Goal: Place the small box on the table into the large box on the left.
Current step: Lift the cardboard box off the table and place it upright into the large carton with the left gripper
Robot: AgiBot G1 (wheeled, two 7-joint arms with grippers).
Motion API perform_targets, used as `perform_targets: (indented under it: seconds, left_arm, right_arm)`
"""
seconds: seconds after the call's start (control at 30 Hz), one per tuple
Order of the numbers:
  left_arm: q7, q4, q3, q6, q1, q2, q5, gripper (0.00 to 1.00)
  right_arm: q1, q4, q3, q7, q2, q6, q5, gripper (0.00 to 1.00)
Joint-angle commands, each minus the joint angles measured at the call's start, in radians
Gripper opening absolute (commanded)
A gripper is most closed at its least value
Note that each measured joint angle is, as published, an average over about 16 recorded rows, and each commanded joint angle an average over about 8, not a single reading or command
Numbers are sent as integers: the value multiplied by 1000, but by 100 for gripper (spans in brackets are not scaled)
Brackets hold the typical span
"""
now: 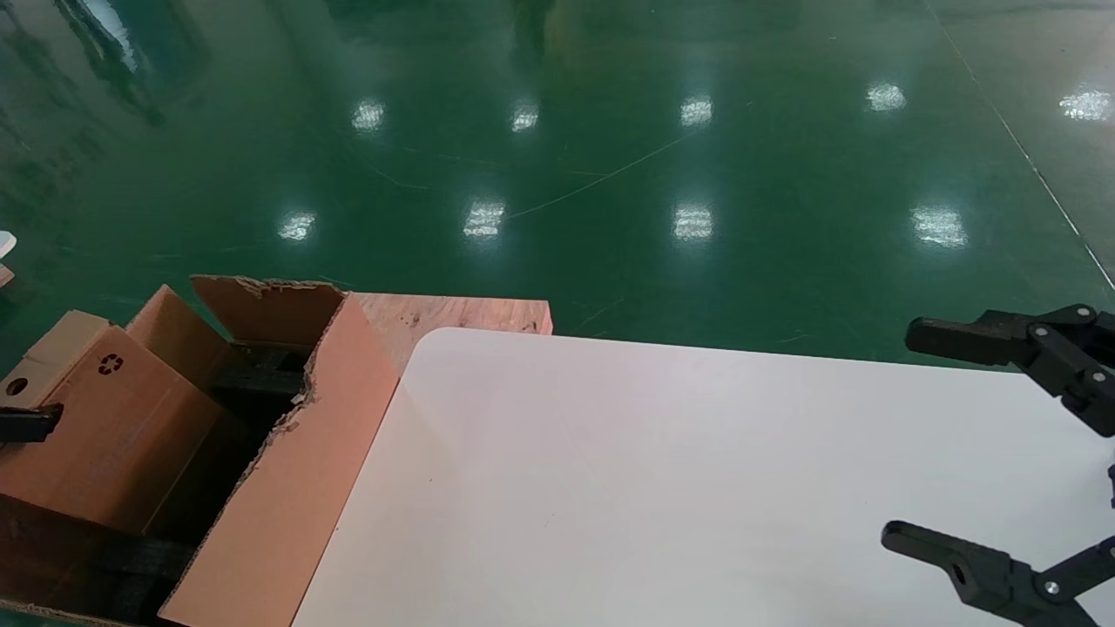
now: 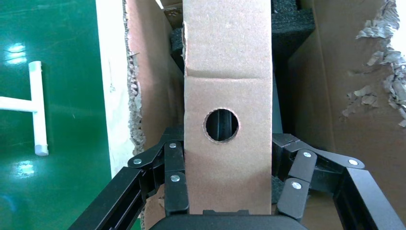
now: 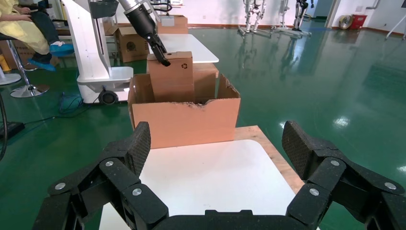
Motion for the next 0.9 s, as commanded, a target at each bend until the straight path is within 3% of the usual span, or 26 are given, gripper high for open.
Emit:
perform_targets:
  seconds: [0.03,0.47,0.9]
  left_arm:
    - [-6,-8,0,-5,1,-5,0,0]
    - [21,1,9,-71,17,-32,-31,0]
    - [84,5,45,-139,64,-55,-139,0]
  right_arm:
    - [0,0,0,0,0,0,0,100]
    - [0,0,0,0,0,0,0,100]
    - [0,0,-1,0,0,0,1,100]
